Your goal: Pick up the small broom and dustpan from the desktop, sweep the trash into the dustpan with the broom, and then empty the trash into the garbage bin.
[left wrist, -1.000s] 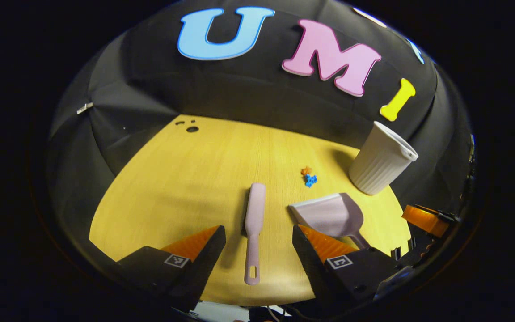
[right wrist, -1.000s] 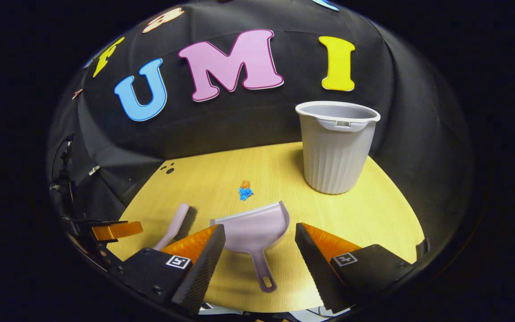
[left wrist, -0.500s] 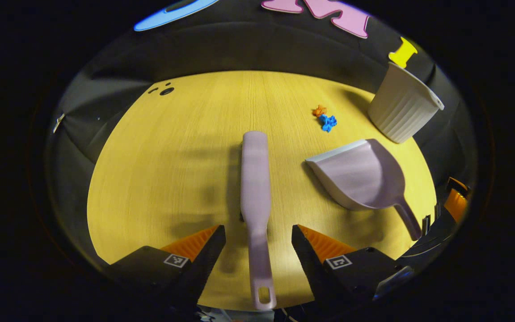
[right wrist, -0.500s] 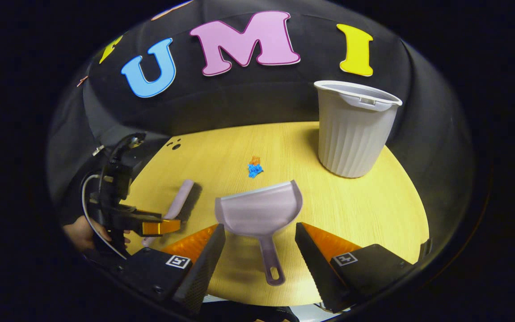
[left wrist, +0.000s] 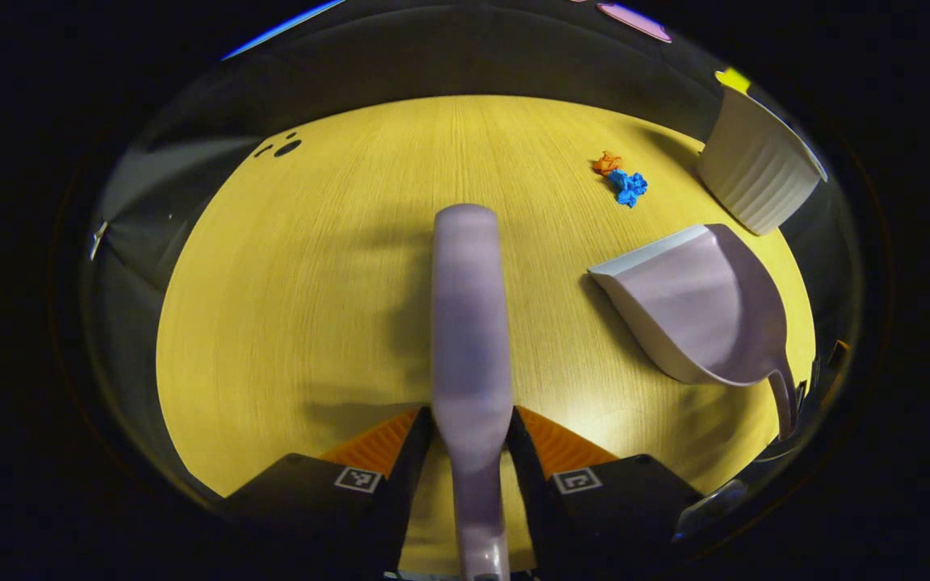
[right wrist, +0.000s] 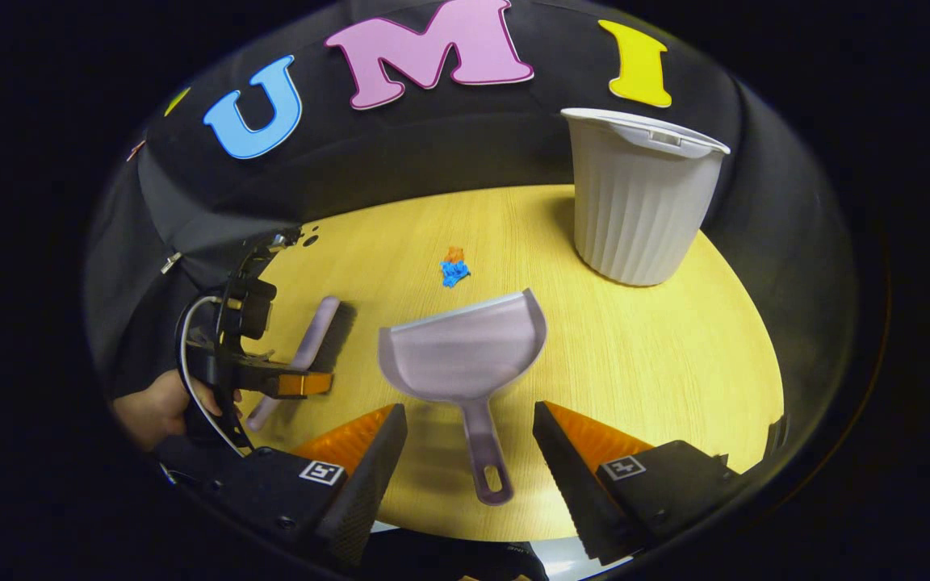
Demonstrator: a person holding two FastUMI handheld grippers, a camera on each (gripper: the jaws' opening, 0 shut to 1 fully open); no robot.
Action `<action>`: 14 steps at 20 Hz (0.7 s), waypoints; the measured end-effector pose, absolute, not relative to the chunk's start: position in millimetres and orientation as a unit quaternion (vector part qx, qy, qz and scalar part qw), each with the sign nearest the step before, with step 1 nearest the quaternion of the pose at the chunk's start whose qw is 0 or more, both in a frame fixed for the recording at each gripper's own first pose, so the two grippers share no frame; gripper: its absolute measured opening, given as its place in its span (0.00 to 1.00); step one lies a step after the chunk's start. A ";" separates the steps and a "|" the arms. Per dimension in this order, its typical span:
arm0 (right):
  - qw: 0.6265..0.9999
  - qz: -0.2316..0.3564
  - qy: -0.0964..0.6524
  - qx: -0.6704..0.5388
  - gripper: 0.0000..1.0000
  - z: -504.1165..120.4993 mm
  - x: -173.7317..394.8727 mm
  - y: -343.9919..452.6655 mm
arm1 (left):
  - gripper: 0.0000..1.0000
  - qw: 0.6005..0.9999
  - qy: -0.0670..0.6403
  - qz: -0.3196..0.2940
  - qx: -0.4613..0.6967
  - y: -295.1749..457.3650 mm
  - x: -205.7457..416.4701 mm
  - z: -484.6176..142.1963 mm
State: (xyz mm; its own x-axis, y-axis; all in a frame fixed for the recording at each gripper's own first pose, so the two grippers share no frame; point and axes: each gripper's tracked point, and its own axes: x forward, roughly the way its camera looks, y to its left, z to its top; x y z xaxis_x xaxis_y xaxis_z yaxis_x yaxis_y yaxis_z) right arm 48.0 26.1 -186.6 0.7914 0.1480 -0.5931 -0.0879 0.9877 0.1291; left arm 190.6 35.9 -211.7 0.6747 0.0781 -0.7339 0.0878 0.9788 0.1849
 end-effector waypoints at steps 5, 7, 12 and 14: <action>0.935 0.071 0.343 0.047 0.99 -203.9 54.3 31.5 | 0.37 0.917 0.390 0.010 0.087 34.4 191.1 -211.8; 0.934 0.069 0.349 0.040 0.99 -209.1 58.5 31.1 | 0.34 0.921 0.380 0.013 0.082 34.9 191.1 -211.7; 0.918 0.050 0.393 0.020 0.99 -249.4 69.2 28.4 | 0.30 0.930 0.360 0.014 0.073 35.3 191.4 -212.4; 0.909 0.043 0.414 0.013 0.99 -266.6 73.2 26.5 | 0.30 0.931 0.357 0.016 0.072 35.1 191.1 -212.7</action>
